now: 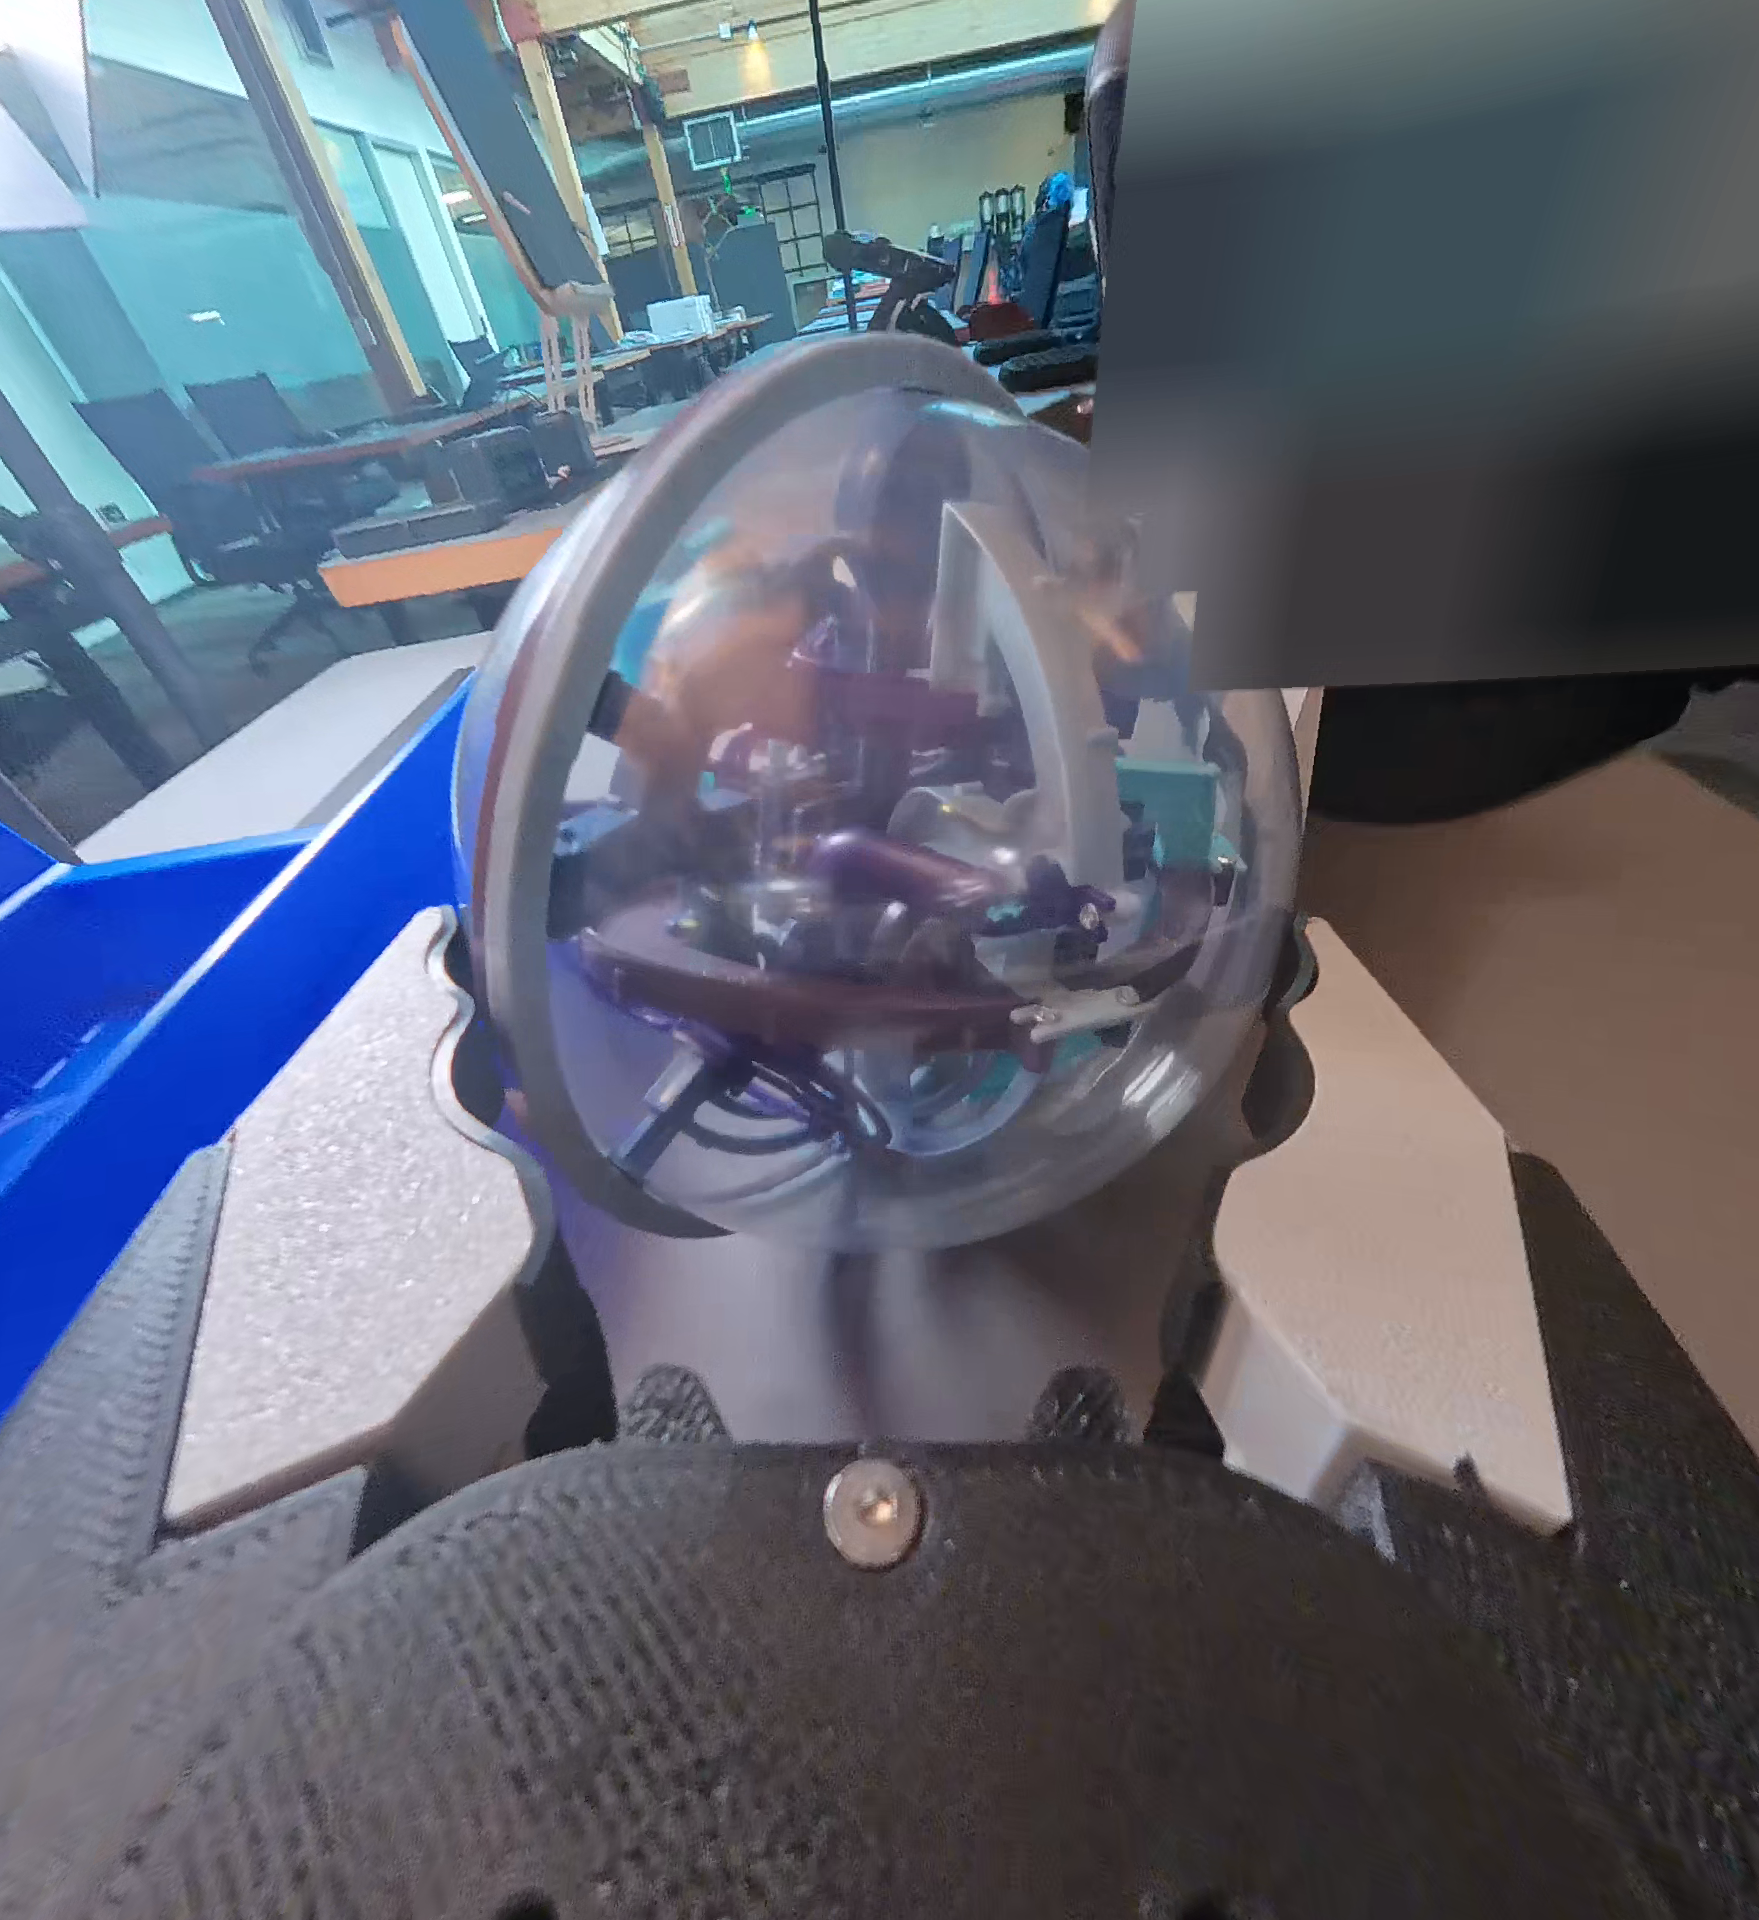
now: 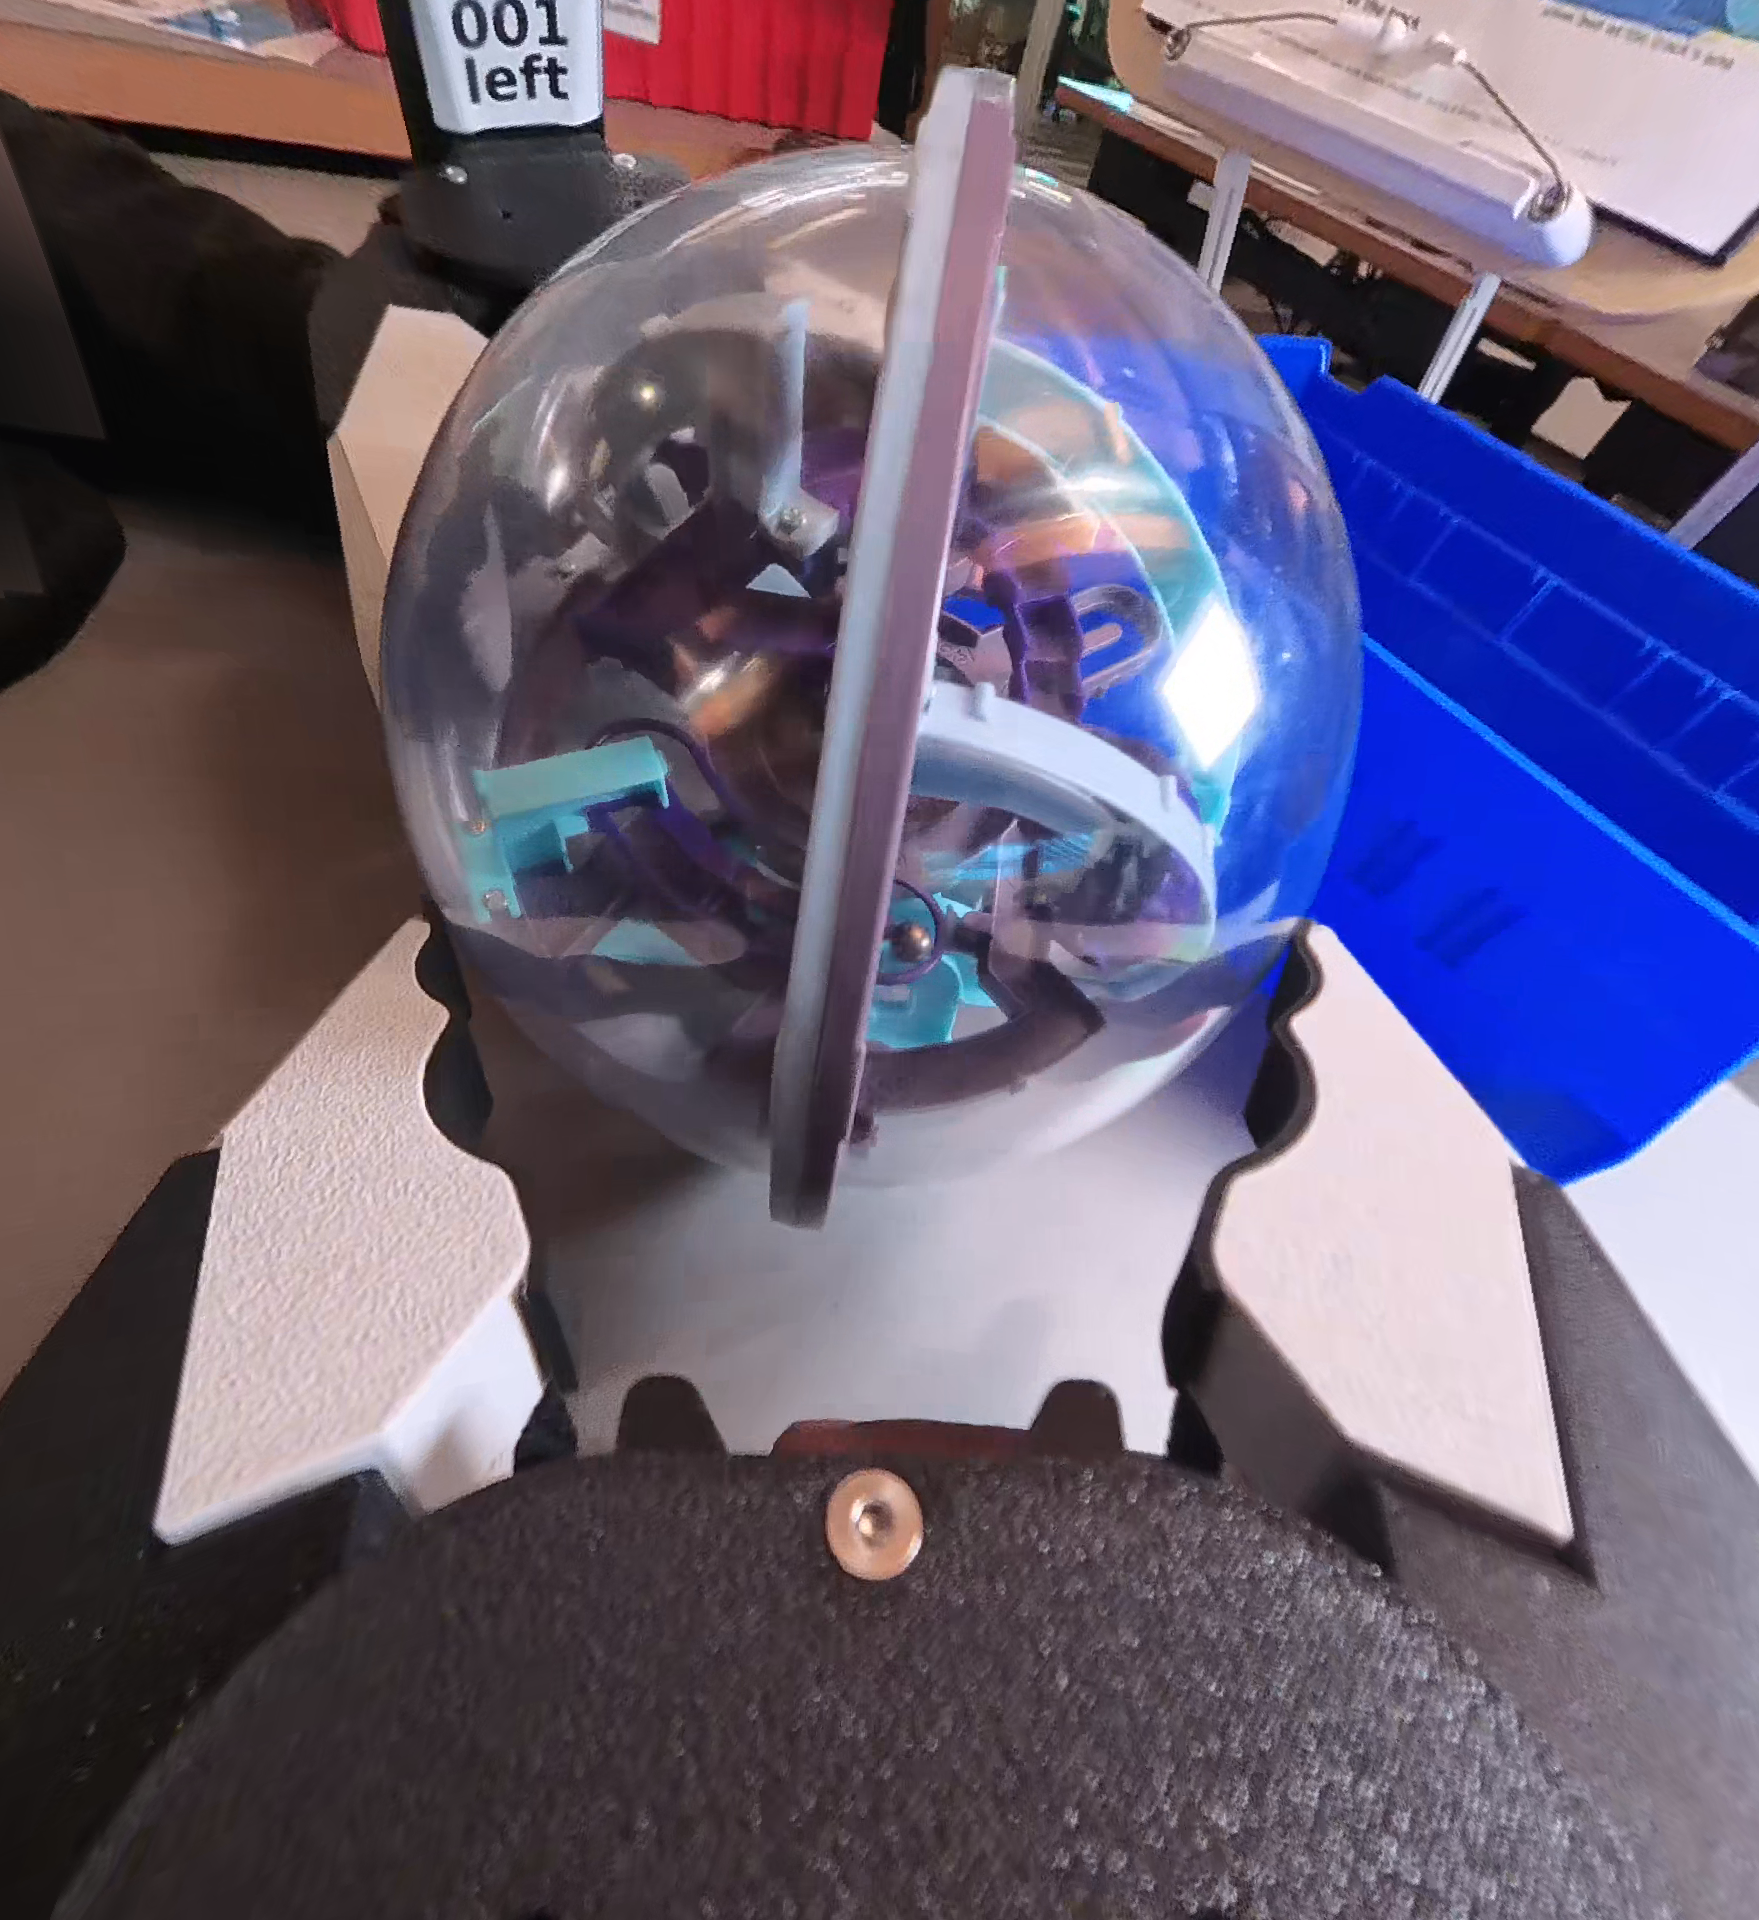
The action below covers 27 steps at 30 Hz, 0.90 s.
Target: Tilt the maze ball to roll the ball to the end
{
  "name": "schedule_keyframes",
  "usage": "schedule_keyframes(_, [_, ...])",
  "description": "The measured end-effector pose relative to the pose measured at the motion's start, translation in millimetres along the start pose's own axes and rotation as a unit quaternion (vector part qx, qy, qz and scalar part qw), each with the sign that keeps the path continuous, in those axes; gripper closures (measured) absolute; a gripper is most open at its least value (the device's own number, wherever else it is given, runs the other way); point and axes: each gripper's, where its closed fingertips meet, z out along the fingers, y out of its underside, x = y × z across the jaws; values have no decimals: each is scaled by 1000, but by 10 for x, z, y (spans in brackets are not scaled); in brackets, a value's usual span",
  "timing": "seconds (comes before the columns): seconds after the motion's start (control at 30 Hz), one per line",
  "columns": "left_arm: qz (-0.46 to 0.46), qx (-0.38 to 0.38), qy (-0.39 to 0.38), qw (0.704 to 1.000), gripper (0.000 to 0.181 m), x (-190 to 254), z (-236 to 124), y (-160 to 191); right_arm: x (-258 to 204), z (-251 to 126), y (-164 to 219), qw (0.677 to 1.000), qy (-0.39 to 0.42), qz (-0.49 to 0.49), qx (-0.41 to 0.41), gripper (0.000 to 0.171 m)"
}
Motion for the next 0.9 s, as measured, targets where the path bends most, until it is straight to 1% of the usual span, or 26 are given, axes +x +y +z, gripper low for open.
schedule_keyframes(0.3, [91, -25, -30, 995, 36, 41, -53, 125, -52, 24, -37, 997, 26, -76, -10, 24])
schedule_keyframes(0.5, [123, -37, -42, 991, 36, 47, -65, 170, -66, 35, -37, 994, 40, -102, -14, 23])
schedule_keyframes(0.77, [122, -65, -43, 989, 36, 16, -68, 258, -66, 42, -78, 991, 53, -124, -21, 24])
schedule_keyframes(0.9, [125, -65, -44, 989, 37, 24, -70, 250, -71, 41, -74, 990, 55, -126, -23, 23])
